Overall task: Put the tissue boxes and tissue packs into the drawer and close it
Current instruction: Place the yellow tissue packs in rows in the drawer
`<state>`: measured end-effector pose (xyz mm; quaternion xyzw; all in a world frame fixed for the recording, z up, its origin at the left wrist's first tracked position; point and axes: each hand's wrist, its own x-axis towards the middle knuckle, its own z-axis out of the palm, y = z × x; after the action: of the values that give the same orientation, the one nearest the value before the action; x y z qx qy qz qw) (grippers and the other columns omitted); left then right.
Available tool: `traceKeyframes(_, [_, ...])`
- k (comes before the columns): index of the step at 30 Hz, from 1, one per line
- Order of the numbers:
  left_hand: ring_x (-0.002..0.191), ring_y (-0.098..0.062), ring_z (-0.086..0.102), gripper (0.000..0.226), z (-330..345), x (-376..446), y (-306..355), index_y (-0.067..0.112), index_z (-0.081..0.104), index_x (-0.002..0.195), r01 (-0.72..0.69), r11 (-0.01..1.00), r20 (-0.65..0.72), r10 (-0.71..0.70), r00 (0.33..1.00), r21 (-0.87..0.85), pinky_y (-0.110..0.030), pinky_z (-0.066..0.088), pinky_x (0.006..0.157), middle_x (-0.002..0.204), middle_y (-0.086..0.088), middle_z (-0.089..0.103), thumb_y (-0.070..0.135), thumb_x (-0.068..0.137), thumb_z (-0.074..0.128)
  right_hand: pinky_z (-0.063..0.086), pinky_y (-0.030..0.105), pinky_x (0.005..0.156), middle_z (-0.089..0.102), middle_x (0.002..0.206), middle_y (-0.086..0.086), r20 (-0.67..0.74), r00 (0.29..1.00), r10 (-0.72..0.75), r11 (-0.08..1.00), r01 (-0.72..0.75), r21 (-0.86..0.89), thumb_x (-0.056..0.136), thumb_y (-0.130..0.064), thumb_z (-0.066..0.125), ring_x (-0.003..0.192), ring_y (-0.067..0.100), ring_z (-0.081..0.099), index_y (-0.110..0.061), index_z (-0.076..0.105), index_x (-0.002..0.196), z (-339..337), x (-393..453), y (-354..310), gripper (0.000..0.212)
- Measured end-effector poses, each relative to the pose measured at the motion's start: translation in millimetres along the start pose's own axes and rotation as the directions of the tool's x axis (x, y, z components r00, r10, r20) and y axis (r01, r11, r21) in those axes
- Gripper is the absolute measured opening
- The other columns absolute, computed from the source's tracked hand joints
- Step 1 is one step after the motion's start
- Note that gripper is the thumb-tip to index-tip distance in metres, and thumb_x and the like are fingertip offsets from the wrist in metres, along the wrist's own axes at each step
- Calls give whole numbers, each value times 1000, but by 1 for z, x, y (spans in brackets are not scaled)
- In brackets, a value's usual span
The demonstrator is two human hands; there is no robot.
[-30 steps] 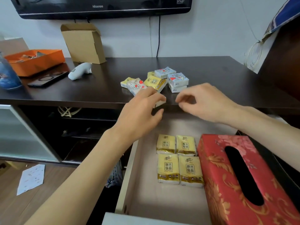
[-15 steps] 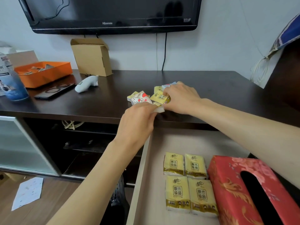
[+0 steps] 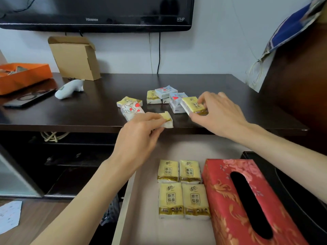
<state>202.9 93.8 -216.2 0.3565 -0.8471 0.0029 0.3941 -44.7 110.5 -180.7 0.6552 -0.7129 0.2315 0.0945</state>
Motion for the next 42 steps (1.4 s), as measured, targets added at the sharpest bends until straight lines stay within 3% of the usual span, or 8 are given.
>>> traceKeyframes(10, [111, -17, 60, 32, 38, 37, -5, 28, 76, 112, 125, 992, 203, -129, 971, 32, -42, 55, 82, 124, 6, 65, 47, 91, 61, 38, 40, 70, 56, 114, -6, 126, 991, 44, 999, -42, -20, 75, -84, 60, 115, 19, 46, -25, 53, 106, 4, -12, 22, 67])
traceKeyframes(13, [115, -18, 54, 26, 40, 51, -11, 25, 76, 97, 178, 984, 258, -172, 951, -2, -37, 48, 89, 125, 3, 59, 48, 87, 67, 42, 40, 80, 52, 125, -7, 264, 963, -59, 998, 51, 34, 71, -73, 74, 126, 16, 40, -27, 56, 105, -7, 0, 29, 61])
traceKeyframes(17, [115, -22, 39, 23, 41, 70, -15, 26, 65, 82, 204, 978, 365, -206, 908, 44, -35, 33, 83, 108, 1, 60, 48, 83, 71, 46, 43, 101, 60, 135, 0, 376, 920, -110, 984, 47, 173, 73, -52, 82, 120, 23, 55, -28, 62, 102, -14, 13, 35, 43])
traceKeyframes(22, [91, -16, 52, 21, 33, 68, -13, 30, 58, 91, 218, 975, 443, -214, 870, 43, -33, 37, 66, 102, 4, 61, 46, 83, 69, 50, 38, 87, 62, 108, -10, 347, 926, -149, 978, 85, 193, 71, -55, 85, 102, 18, 58, -31, 64, 92, -17, 11, 31, 39])
traceKeyframes(27, [102, -16, 54, 35, 8, 50, 7, 28, 60, 106, 174, 984, 473, -170, 865, 36, -37, 47, 80, 116, 4, 58, 43, 79, 76, 49, 37, 77, 56, 98, -17, 336, 924, -180, 975, 122, 187, 61, -79, 72, 91, 6, 56, -36, 57, 88, -26, -27, 16, 53])
traceKeyframes(32, [91, 1, 55, 29, -29, 9, 27, 37, 60, 100, 246, 965, 608, -146, 780, -85, -21, 42, 72, 106, 17, 57, 41, 77, 78, 50, 39, 80, 56, 94, -17, 370, 892, -260, 962, 205, 181, 59, -92, 59, 89, 4, 55, -40, 52, 86, -31, -84, -3, 59])
traceKeyframes(37, [91, -9, 63, 33, -47, -51, 42, 38, 63, 93, 383, 910, 744, -144, 652, -160, -39, 53, 86, 102, 12, 66, 50, 67, 80, 39, 30, 68, 50, 94, -23, 431, 836, -340, 938, 266, 224, 61, -94, 58, 90, -4, 48, -41, 48, 90, -33, -124, -21, 61])
traceKeyframes(42, [100, 5, 56, 42, -54, -98, 52, 45, 60, 98, 357, 923, 814, -97, 572, -141, -26, 49, 82, 108, 33, 58, 66, 64, 74, 30, 13, 78, 47, 95, -32, 553, 719, -421, 907, 356, 227, 63, -99, 48, 101, -13, 39, -46, 42, 93, -31, -156, -28, 61])
